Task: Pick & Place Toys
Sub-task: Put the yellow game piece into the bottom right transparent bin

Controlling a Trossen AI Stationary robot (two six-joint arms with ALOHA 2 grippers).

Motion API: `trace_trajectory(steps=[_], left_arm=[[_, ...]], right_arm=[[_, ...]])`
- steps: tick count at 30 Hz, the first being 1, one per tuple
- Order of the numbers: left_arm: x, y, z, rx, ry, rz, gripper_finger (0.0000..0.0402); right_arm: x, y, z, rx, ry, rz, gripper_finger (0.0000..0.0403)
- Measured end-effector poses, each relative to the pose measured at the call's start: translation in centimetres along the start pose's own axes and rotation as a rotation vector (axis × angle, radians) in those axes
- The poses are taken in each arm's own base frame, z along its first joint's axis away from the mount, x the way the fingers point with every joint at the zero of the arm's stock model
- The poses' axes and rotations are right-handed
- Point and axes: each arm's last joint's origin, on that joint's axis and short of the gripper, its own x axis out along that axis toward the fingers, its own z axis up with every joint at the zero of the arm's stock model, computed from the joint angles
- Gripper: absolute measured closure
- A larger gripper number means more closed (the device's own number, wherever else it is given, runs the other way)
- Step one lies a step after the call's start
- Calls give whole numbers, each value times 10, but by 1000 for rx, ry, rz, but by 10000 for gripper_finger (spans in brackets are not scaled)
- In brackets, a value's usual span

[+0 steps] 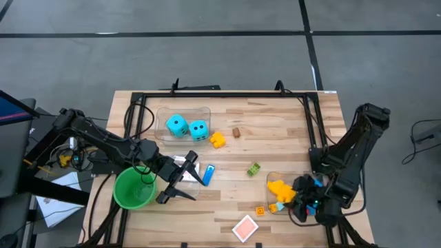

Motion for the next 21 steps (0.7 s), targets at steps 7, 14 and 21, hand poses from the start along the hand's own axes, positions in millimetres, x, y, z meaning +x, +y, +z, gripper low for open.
trace_trajectory(steps=[7, 14, 21], left_arm=[[0, 0, 0, 0, 0, 0, 170], [0, 0, 0, 0, 0, 0, 170], [0, 0, 0, 0, 0, 0, 170]], right_arm=[[8, -1, 12, 17, -11, -32, 137], [13, -3, 20, 20, -23, -54, 137], [13, -4, 19, 15, -23, -62, 137]])
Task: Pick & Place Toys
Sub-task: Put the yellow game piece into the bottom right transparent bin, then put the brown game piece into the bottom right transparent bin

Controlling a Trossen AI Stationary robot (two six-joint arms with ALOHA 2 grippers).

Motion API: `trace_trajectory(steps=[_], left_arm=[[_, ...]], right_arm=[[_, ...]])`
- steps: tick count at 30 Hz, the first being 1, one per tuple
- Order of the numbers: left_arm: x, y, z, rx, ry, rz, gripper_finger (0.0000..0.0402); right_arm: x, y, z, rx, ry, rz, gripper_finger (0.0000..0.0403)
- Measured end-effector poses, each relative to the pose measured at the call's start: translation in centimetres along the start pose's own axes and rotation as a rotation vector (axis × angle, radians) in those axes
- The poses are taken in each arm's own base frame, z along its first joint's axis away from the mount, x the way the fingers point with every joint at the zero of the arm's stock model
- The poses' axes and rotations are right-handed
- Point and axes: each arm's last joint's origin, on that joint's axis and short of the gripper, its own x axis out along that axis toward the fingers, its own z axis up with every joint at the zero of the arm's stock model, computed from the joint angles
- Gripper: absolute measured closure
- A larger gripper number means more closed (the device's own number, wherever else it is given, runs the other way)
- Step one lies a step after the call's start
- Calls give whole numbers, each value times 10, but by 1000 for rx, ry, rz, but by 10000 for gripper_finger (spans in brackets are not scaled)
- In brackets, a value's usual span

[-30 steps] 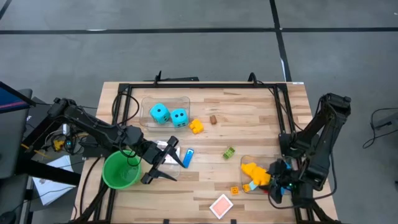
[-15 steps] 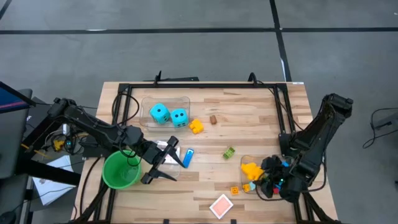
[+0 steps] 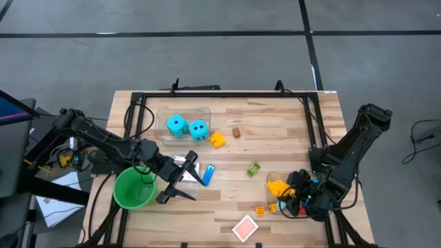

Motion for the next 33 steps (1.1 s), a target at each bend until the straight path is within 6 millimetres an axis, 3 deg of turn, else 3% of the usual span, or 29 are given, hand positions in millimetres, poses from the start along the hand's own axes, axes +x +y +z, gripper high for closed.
trace_trajectory(steps=[7, 18, 33], left_arm=[[0, 0, 0, 0, 0, 0, 170], [0, 0, 0, 0, 0, 0, 170], [0, 0, 0, 0, 0, 0, 170]], right_arm=[[0, -2, 0, -12, -7, -20, 128], [0, -5, 0, -3, -26, -44, 34], [1, -8, 6, -65, -119, -83, 35]])
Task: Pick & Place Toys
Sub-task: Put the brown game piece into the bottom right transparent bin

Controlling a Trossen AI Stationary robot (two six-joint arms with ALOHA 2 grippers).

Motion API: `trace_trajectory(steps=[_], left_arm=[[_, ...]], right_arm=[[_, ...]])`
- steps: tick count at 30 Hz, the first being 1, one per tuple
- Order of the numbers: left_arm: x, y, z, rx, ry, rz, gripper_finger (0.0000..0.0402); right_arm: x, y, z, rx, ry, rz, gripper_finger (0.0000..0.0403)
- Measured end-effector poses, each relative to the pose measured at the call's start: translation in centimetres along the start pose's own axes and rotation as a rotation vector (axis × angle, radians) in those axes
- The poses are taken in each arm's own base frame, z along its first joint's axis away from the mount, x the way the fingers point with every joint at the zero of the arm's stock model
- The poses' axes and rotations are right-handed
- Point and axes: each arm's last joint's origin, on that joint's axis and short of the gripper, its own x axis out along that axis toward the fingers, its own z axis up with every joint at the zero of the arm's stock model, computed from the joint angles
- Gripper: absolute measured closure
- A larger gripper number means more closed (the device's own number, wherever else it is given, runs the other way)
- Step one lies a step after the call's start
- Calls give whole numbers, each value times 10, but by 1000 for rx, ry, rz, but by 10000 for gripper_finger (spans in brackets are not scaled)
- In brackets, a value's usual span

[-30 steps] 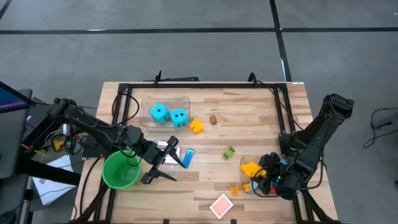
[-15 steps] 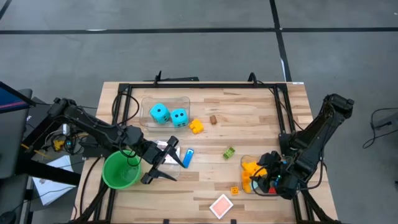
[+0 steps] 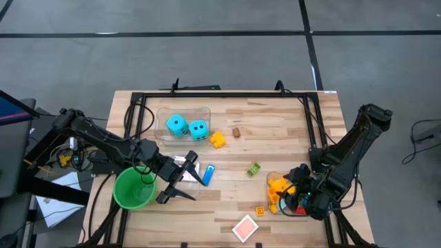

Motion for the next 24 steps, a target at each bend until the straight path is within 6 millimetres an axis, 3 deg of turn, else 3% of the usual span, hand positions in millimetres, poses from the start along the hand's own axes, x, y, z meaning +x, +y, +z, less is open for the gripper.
trace_trajectory(steps=[13, 24], left_arm=[[0, 0, 0, 0, 0, 0, 170], [0, 0, 0, 6, 0, 0, 170]], right_arm=[[24, -8, 37, 106, -251, -135, 35], [64, -19, 102, 204, -362, -187, 35]])
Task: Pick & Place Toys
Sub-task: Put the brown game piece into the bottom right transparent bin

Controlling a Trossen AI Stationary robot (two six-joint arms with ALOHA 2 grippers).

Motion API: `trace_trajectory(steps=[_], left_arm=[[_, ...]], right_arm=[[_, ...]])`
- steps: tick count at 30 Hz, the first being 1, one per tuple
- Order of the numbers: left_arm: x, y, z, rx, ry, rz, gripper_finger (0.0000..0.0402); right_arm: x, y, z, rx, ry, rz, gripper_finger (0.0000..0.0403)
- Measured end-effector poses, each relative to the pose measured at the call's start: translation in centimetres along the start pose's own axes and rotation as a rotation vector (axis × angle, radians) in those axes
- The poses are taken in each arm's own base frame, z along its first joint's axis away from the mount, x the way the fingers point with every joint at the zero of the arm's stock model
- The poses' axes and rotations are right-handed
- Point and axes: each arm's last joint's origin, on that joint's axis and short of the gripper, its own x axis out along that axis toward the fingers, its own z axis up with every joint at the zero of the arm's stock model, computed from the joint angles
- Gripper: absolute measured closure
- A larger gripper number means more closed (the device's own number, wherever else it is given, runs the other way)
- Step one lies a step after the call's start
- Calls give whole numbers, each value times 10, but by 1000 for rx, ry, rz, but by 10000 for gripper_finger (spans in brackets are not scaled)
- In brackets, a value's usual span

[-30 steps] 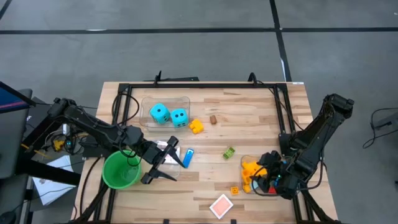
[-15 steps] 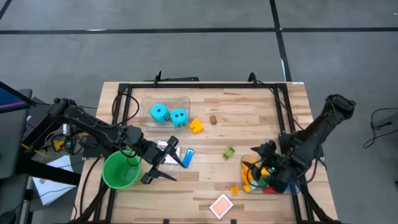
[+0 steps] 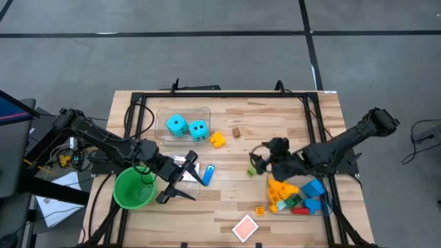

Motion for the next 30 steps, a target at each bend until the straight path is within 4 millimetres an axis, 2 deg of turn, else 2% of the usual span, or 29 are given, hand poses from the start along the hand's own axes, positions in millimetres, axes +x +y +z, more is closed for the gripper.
trace_trajectory(steps=[4, 11, 16, 22, 30], left_arm=[[0, 0, 0, 1, 0, 0, 170], [0, 0, 0, 2, 0, 0, 170], [0, 0, 0, 2, 0, 0, 170], [0, 0, 0, 1, 1, 0, 170], [0, 0, 0, 0, 2, 0, 170]], right_arm=[[29, -4, 2, 24, 28, -74, 35], [96, -9, -9, 0, 103, -154, 35], [137, -12, -7, 12, 120, -222, 35], [173, -13, -6, 6, 142, -291, 35], [203, -24, -14, -12, 194, -357, 35]])
